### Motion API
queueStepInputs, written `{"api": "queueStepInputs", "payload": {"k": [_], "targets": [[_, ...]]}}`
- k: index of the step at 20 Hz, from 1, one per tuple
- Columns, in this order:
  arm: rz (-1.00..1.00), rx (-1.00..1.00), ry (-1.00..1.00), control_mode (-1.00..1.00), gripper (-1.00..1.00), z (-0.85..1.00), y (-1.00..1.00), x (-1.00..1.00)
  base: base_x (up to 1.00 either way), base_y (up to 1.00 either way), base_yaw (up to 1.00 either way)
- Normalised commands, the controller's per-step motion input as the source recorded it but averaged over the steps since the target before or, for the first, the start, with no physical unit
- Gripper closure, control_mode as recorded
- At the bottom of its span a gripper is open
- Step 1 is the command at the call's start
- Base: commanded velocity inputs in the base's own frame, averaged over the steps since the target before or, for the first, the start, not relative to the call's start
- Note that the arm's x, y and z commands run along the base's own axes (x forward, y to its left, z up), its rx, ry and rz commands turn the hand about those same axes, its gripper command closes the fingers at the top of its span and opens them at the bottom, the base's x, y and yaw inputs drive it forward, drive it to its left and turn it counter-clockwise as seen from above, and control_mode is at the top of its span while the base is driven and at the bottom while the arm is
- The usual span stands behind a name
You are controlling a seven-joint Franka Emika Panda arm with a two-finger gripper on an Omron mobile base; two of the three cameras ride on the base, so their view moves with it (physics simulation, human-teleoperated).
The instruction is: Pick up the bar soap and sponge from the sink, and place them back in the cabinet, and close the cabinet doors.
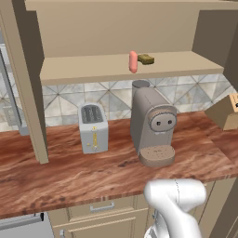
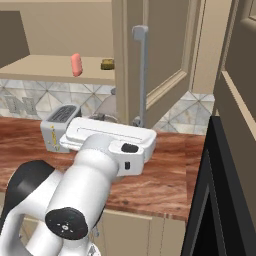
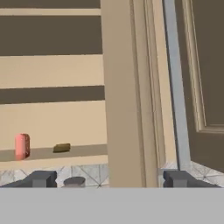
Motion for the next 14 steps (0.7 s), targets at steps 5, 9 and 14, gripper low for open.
{"api": "queueStepInputs", "payload": {"k": [5,9,14], "targets": [[0.14,0.0,0.0,-1.0,-1.0,-0.1,0.3,0.15,0.0,0.0,0.0],[0.11,0.0,0.0,-1.0,-1.0,-0.03,0.44,0.06,0.0,0.0,0.0],[0.09,0.0,0.0,-1.0,-1.0,0.0,0.4,0.12,0.0,0.0,0.0]]}}
